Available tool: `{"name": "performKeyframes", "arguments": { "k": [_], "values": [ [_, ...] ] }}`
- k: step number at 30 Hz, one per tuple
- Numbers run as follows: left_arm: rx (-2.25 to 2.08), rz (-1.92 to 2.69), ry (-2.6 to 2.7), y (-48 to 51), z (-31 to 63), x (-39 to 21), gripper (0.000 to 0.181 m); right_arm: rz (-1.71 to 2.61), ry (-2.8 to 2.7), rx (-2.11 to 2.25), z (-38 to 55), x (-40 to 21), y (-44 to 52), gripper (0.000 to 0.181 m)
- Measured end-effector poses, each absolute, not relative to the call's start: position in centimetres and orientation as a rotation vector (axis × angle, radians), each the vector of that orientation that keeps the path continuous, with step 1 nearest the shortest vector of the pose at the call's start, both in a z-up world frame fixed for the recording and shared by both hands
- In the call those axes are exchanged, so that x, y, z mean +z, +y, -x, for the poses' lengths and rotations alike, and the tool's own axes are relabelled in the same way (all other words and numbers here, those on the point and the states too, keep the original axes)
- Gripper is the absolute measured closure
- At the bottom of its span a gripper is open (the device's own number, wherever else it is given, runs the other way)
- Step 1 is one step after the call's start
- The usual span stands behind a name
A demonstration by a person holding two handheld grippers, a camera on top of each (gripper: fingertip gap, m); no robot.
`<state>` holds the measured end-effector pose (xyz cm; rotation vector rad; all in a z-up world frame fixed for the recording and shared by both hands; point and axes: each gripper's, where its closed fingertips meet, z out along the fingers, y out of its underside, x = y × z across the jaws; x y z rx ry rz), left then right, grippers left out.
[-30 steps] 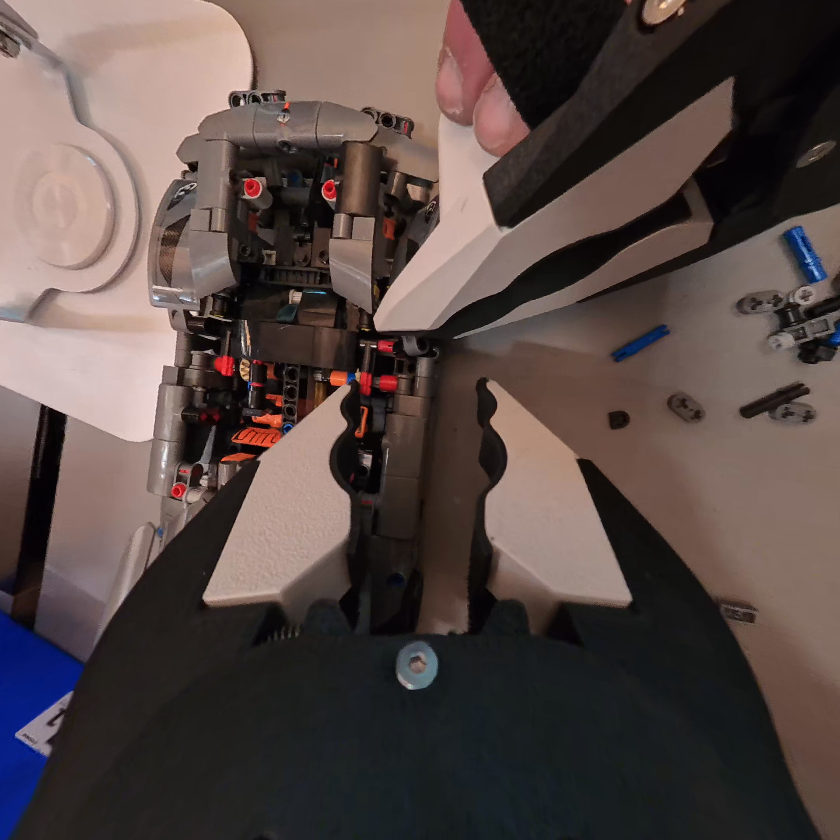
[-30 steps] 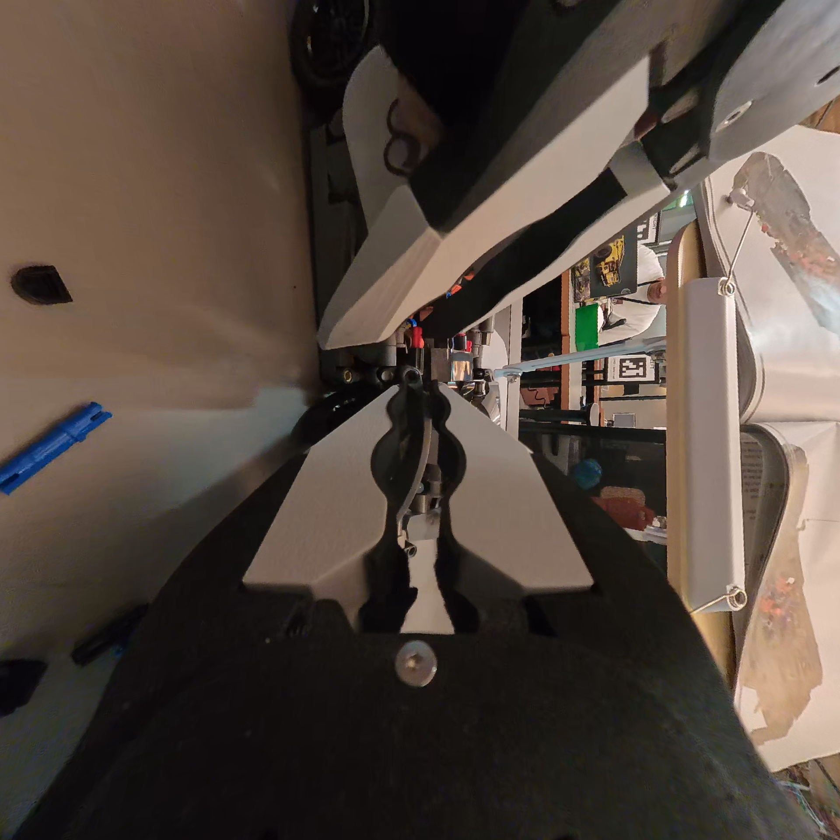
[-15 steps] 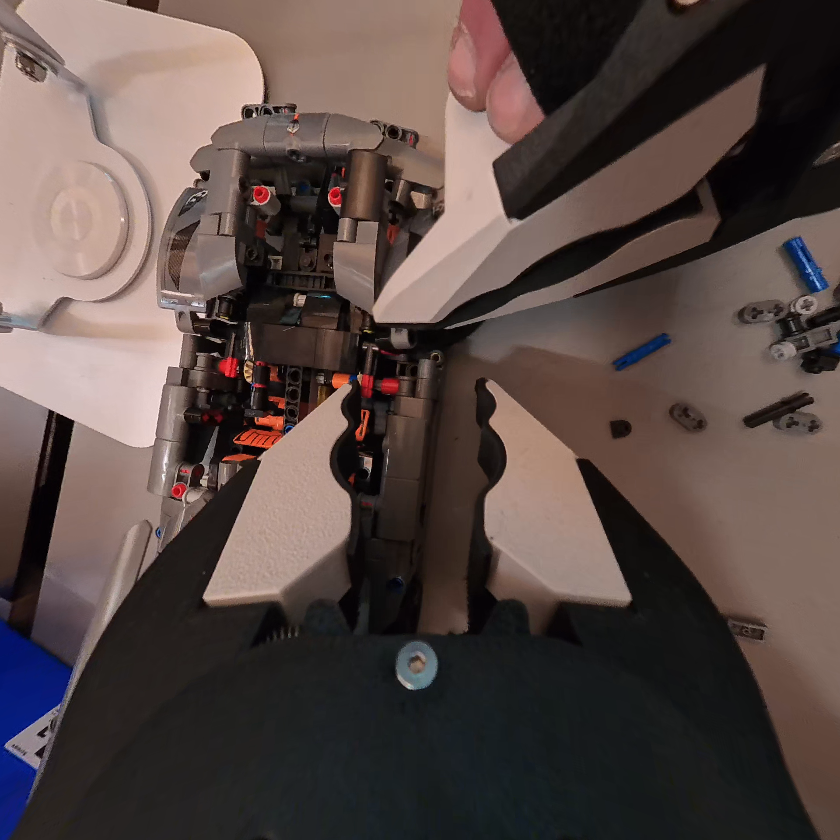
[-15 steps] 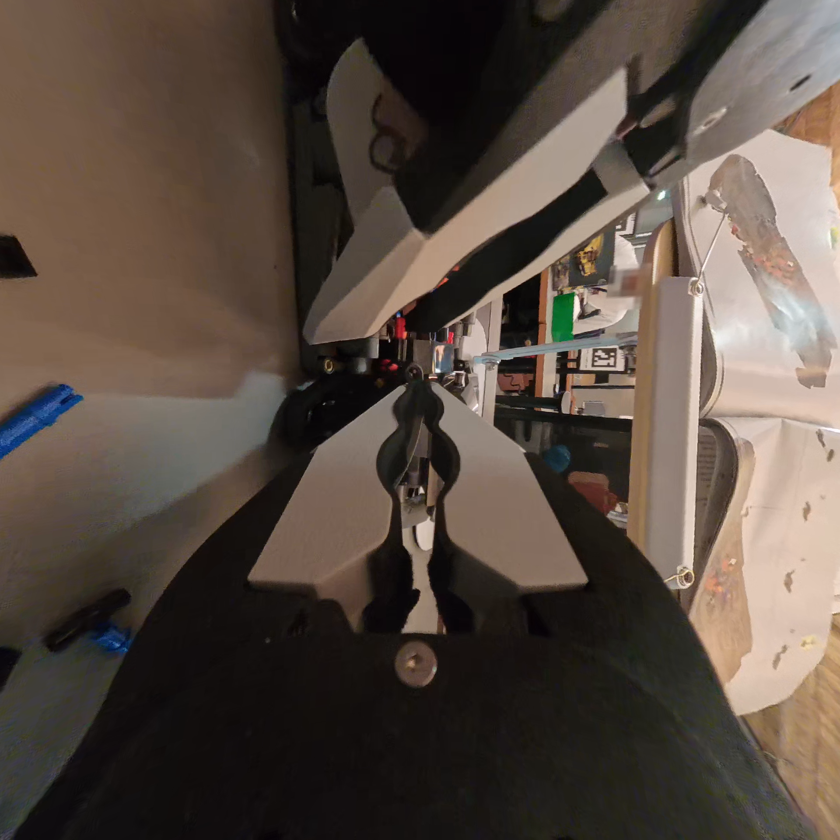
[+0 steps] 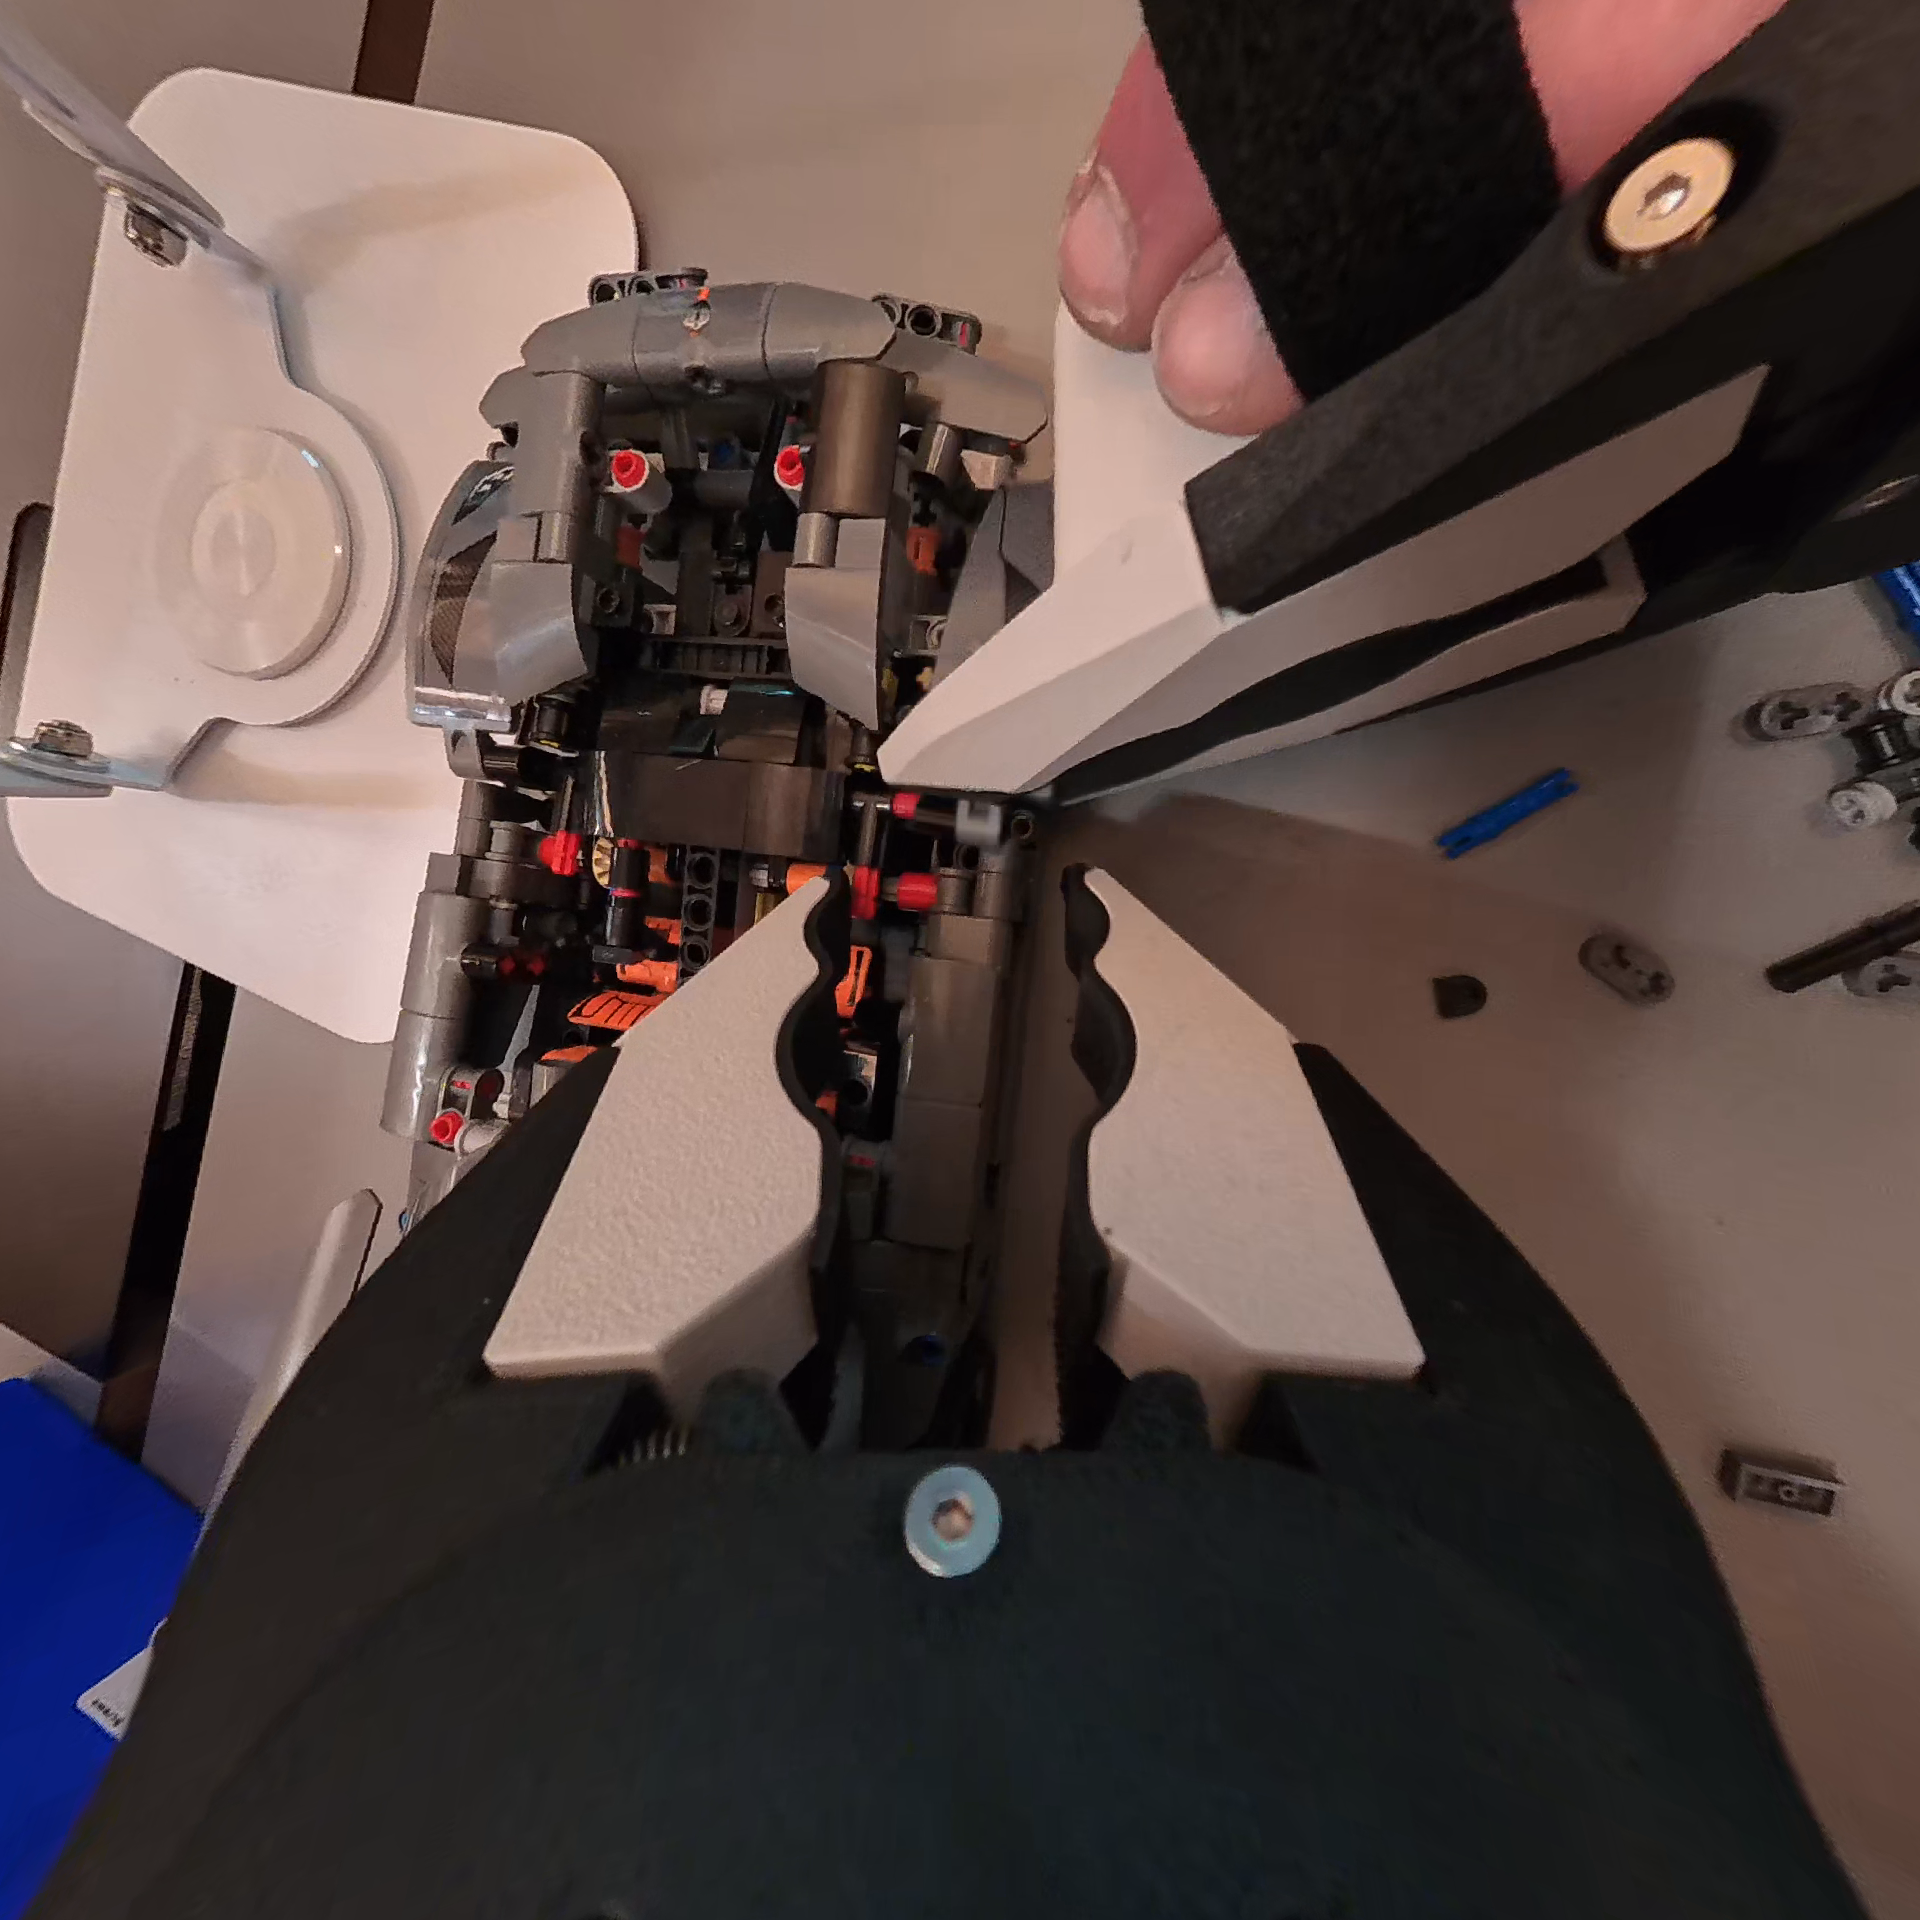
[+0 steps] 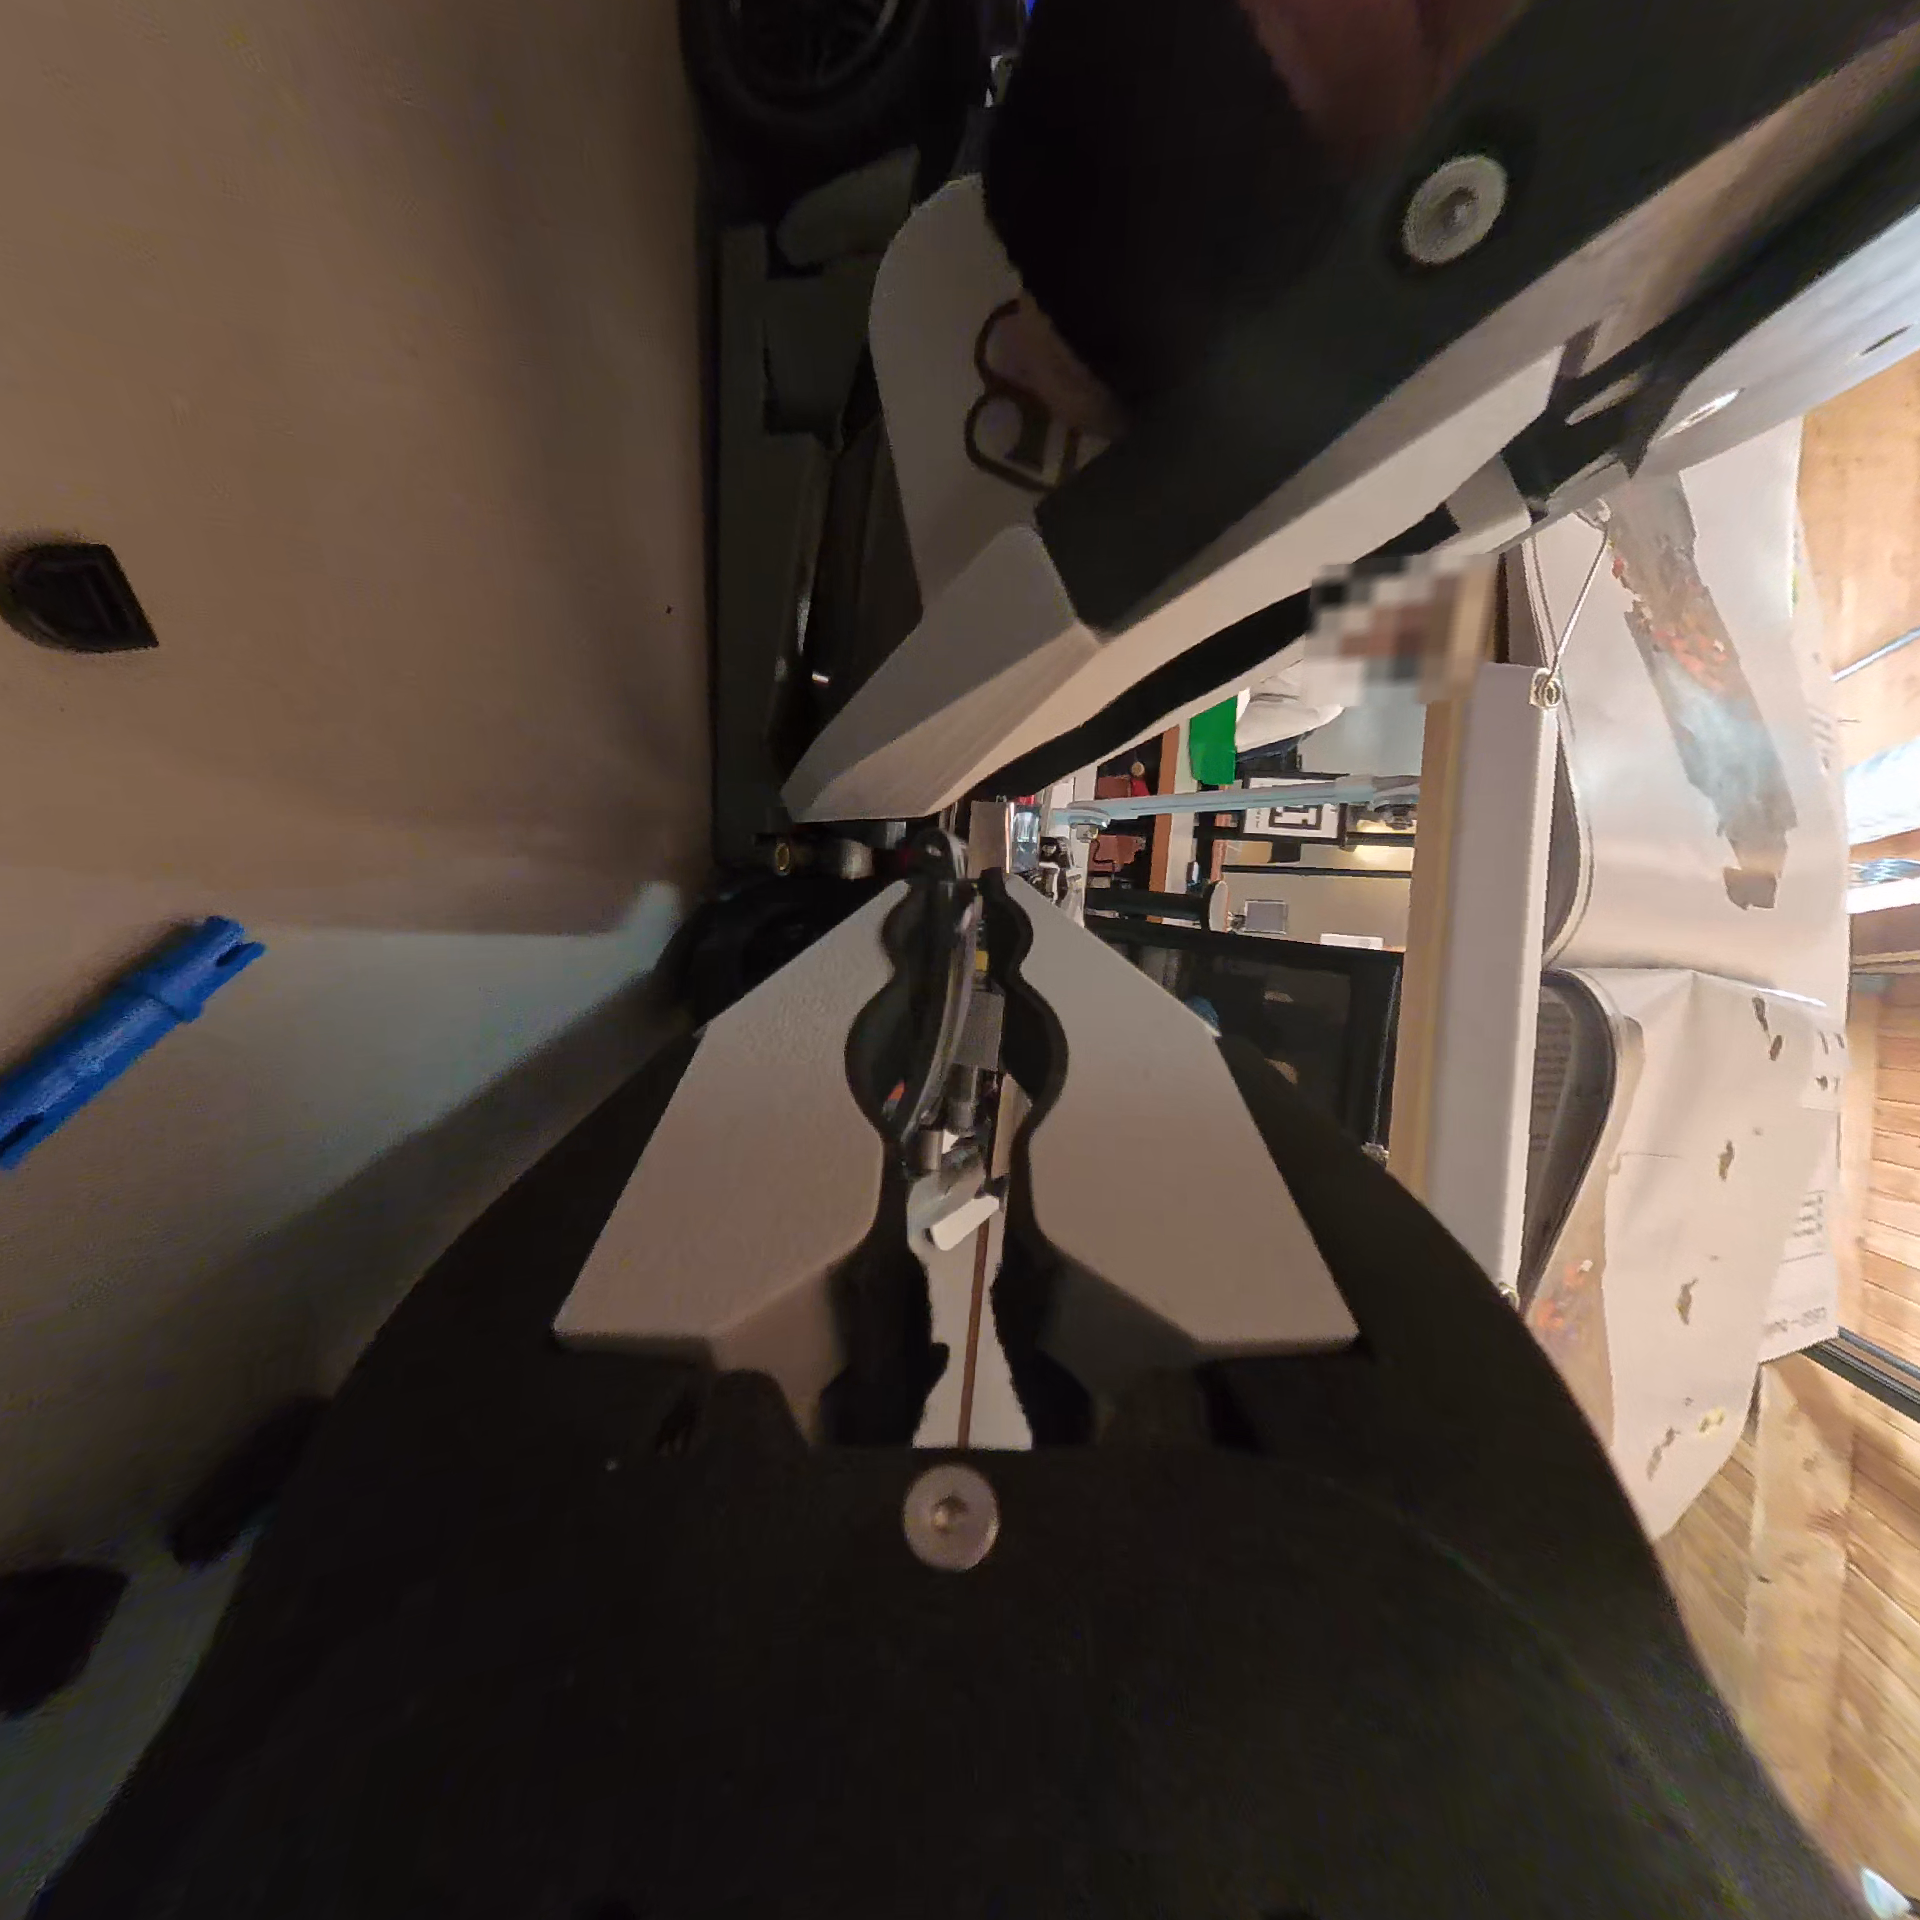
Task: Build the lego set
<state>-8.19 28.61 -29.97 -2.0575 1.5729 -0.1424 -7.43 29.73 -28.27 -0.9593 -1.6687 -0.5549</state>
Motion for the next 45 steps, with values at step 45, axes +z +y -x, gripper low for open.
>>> {"name": "performKeyframes", "arguments": {
  "k": [45],
  "values": [
    [-0.088, 2.018, 1.56, 28.9, 8.1, -30.0, 0.15, 0.973, -1.708, -0.521, 7.1, -27.9, 29.5, 0.165]
  ]
}}
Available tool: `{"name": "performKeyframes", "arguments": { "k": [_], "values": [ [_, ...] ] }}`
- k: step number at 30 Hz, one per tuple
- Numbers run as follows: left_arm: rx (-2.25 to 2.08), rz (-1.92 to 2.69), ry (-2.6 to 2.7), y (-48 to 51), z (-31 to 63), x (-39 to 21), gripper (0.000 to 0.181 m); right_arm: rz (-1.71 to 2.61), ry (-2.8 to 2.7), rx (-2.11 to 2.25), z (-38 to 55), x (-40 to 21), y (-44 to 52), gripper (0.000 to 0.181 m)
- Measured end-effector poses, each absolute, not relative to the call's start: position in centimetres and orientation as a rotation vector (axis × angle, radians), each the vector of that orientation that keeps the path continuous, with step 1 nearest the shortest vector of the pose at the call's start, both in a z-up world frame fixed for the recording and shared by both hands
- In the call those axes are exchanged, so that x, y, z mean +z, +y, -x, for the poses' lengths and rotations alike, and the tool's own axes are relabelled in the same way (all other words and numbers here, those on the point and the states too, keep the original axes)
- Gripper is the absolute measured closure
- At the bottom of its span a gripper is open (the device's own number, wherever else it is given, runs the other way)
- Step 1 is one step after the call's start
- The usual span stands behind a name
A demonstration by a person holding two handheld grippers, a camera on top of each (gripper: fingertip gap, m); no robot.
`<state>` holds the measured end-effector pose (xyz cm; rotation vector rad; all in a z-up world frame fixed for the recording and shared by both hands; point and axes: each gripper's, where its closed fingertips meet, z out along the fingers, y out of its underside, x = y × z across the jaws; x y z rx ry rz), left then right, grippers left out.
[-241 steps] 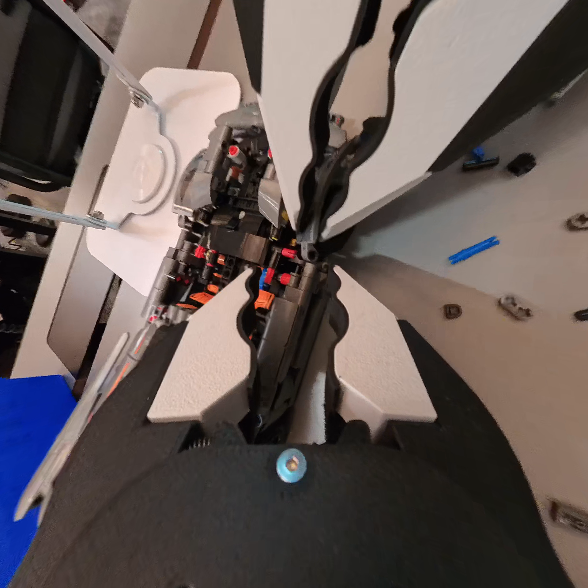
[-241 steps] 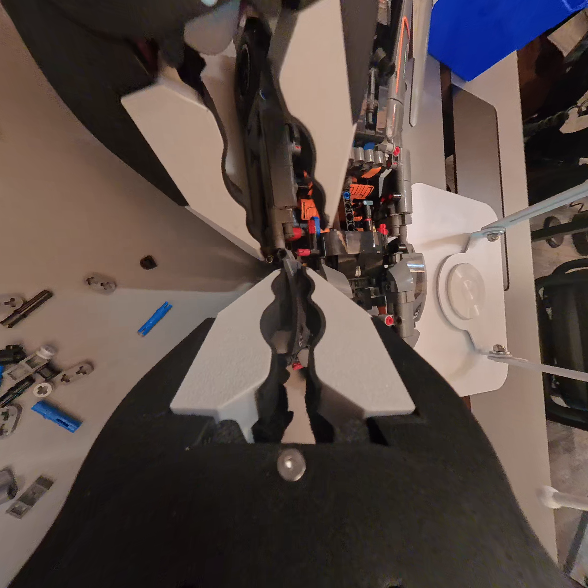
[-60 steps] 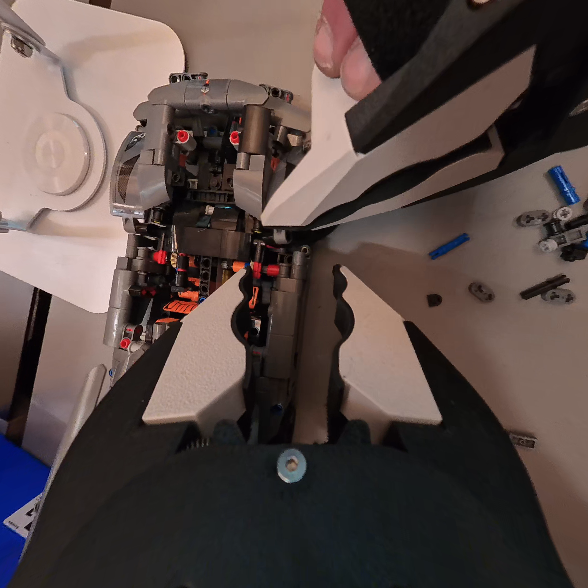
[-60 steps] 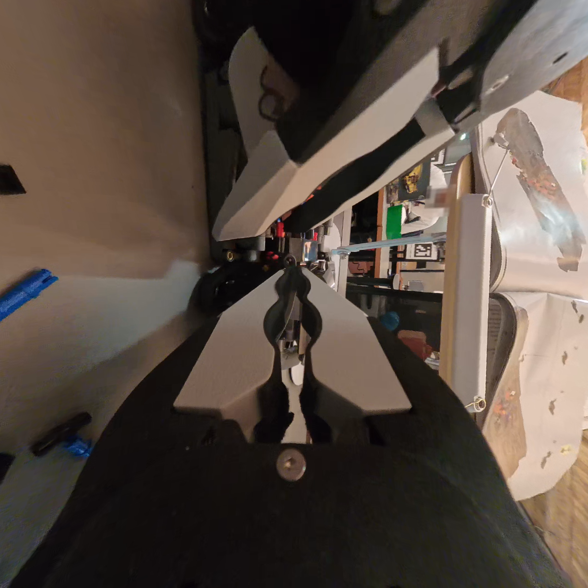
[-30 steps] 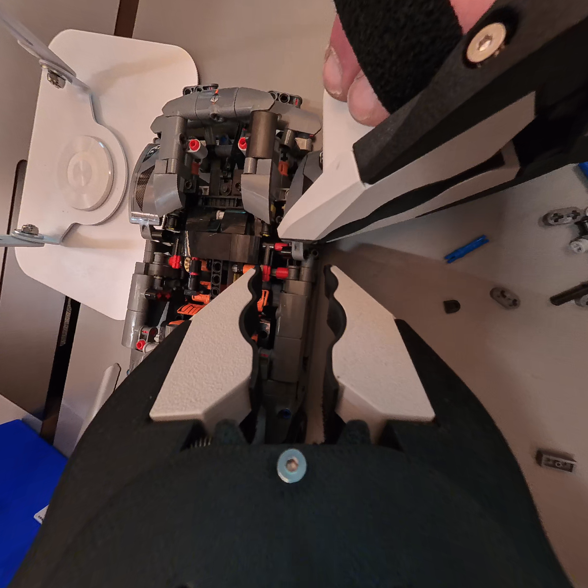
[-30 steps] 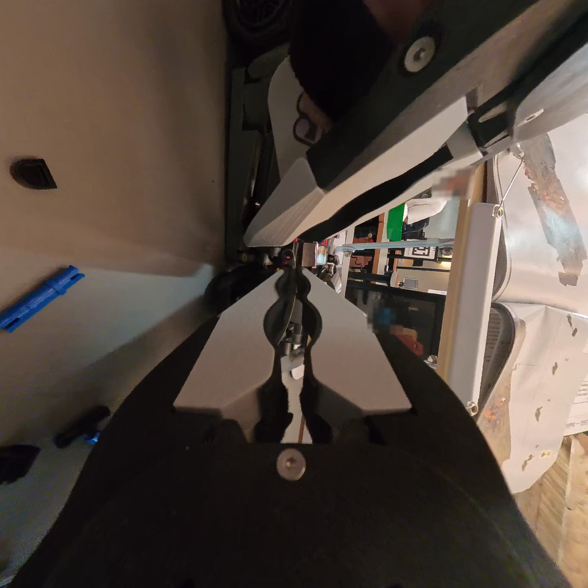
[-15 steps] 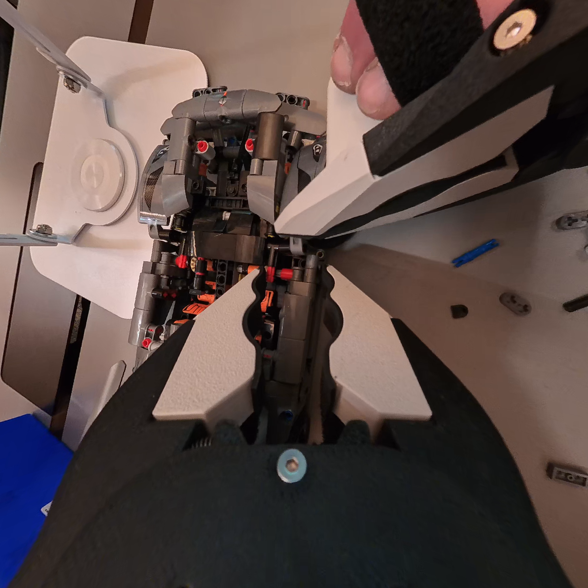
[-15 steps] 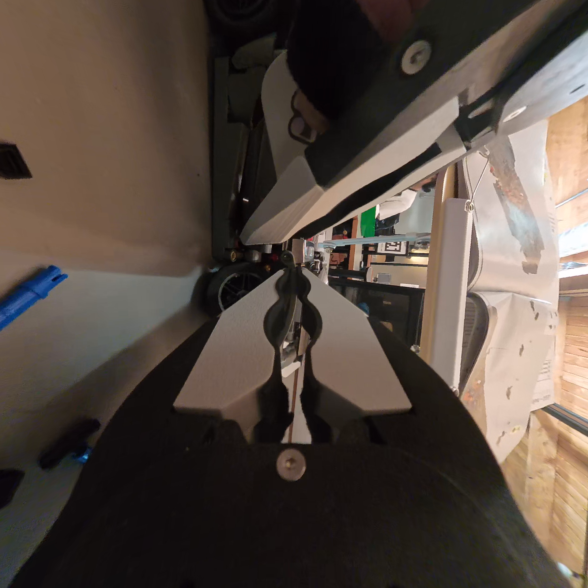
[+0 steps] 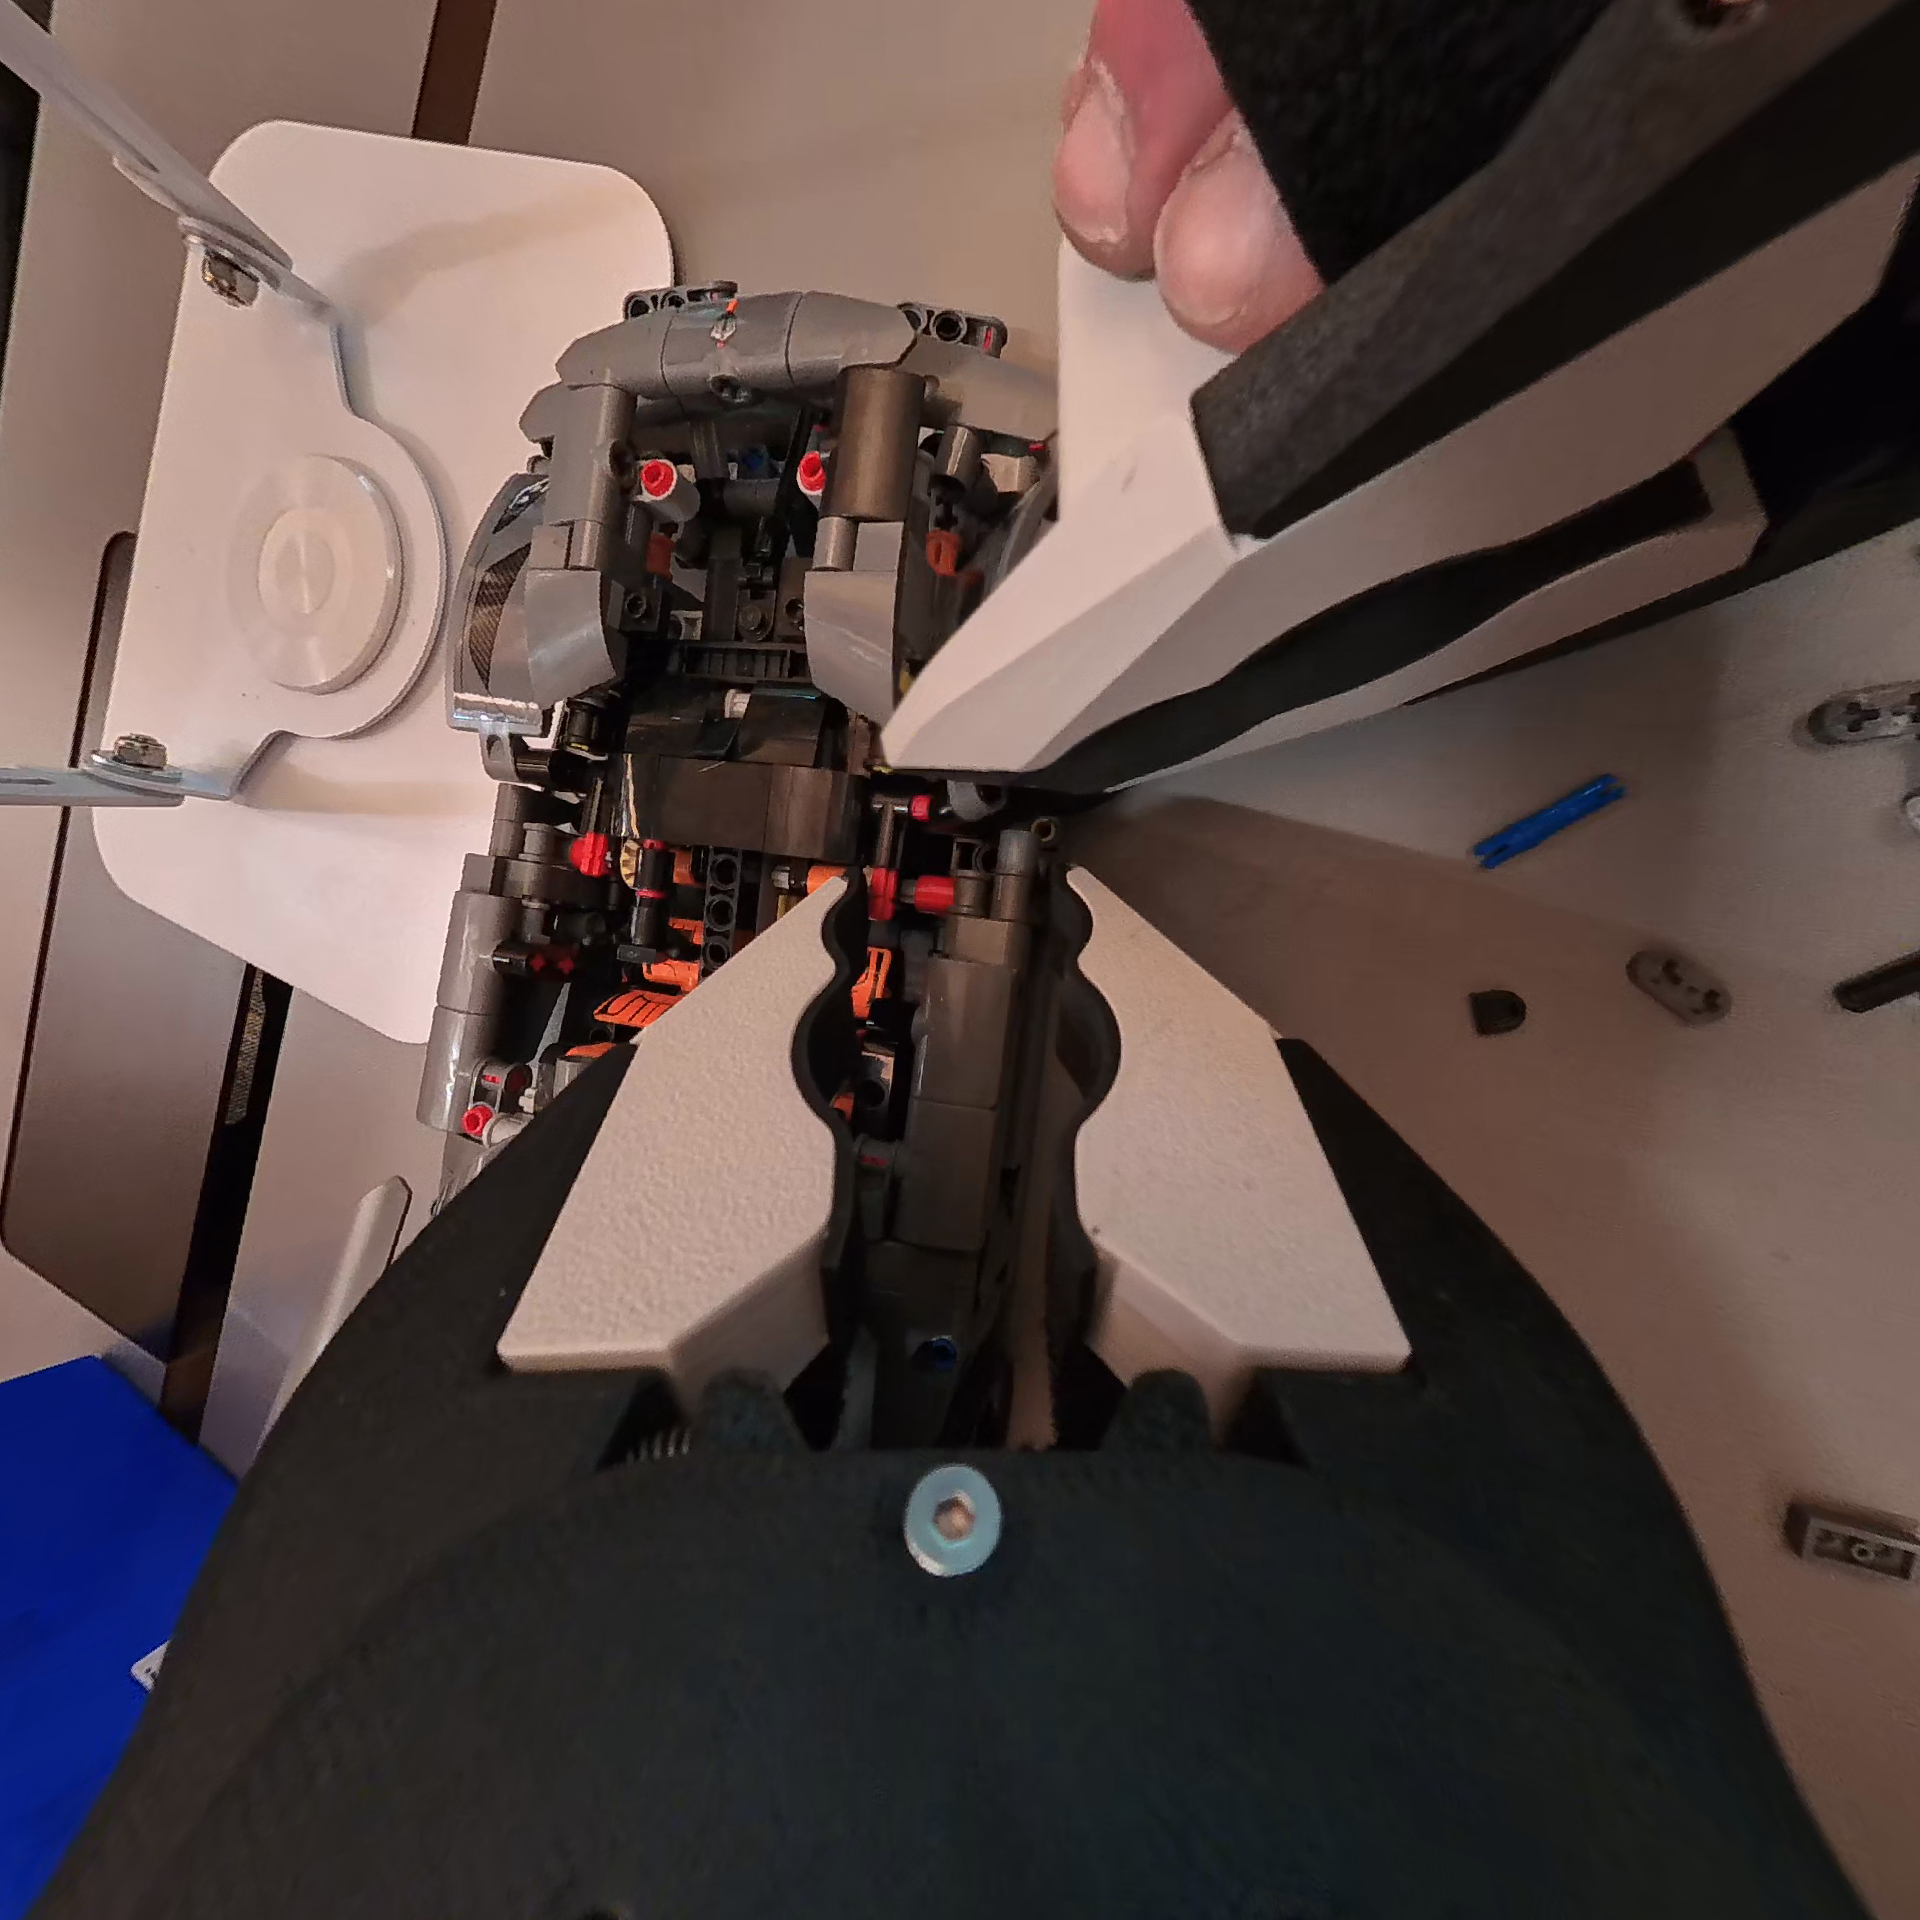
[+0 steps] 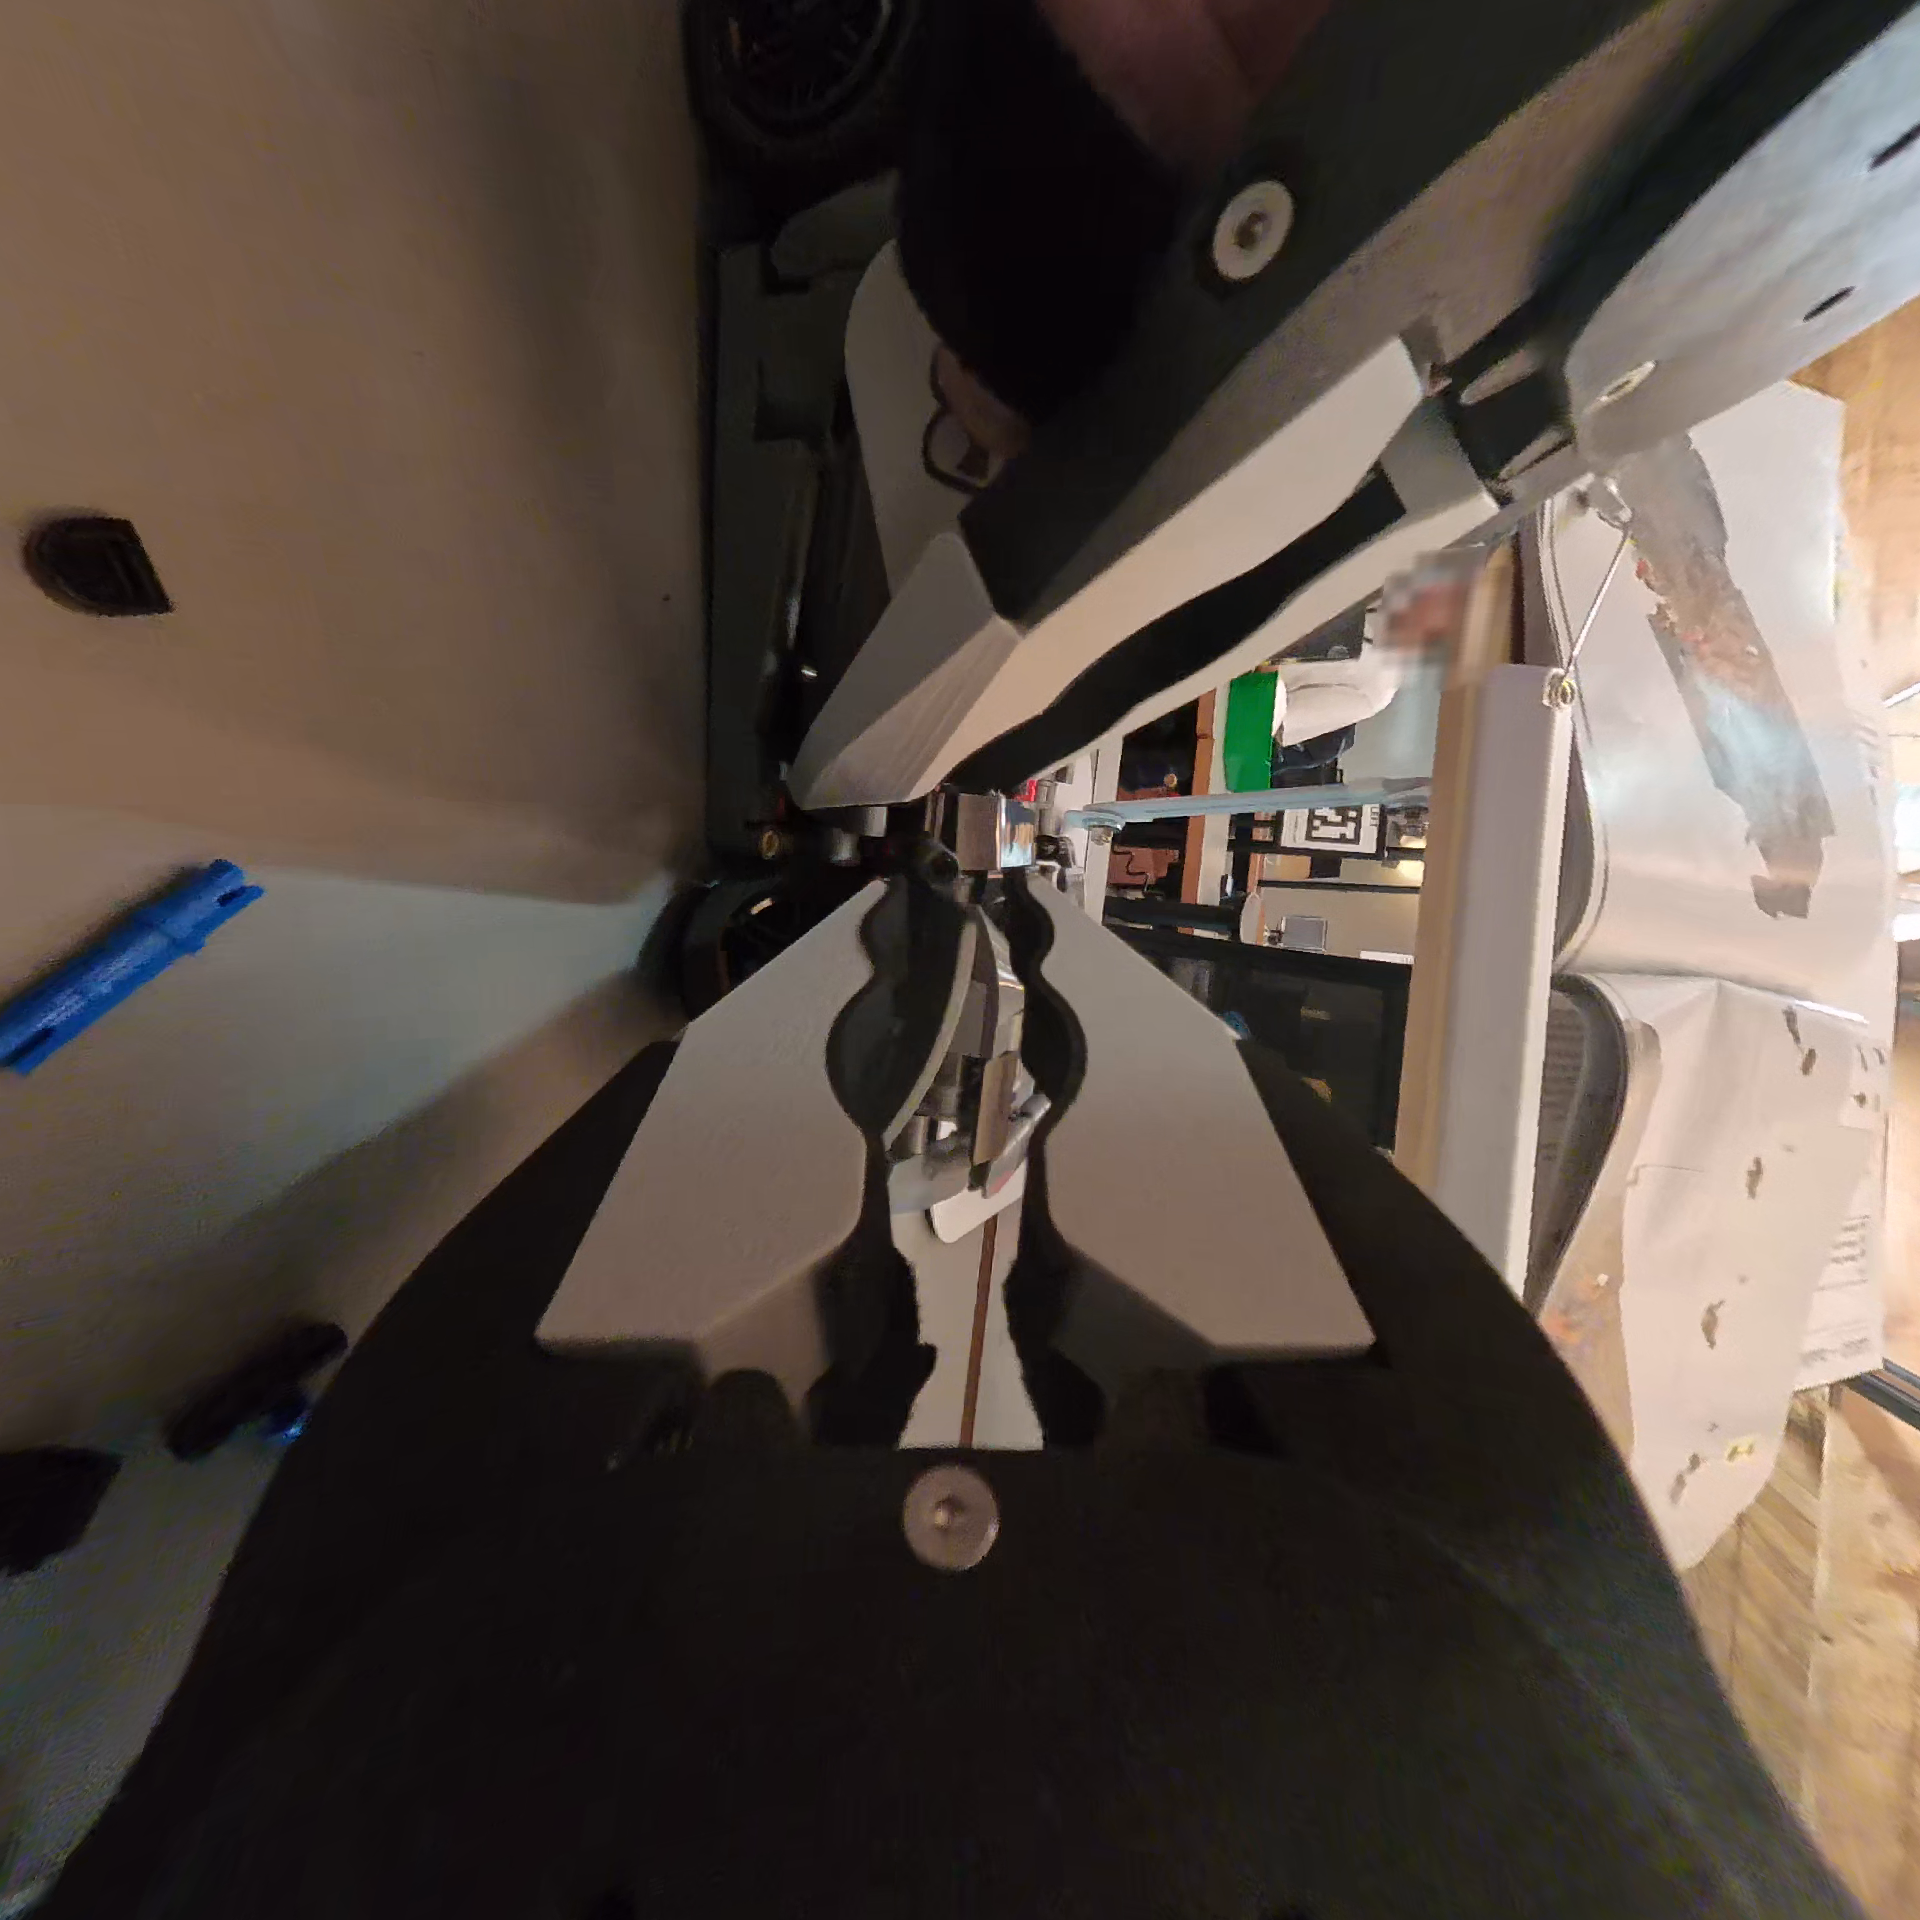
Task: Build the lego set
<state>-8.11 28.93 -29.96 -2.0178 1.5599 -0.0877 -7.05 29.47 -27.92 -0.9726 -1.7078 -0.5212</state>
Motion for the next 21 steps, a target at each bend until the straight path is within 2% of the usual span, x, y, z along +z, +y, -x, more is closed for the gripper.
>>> {"name": "performKeyframes", "arguments": {
  "k": [10, 21],
  "values": [
    [-0.084, 2.014, 1.561, 28.97, 8.11, -29.97, 0.15, 0.969, -1.708, -0.557, 7.12, -28.18, 29.59, 0.175],
    [-0.082, 2.01, 1.562, 29.0, 8.11, -29.94, 0.15, 0.932, -1.642, -0.639, 7.14, -27.53, 29.88, 0.177]
  ]
}}
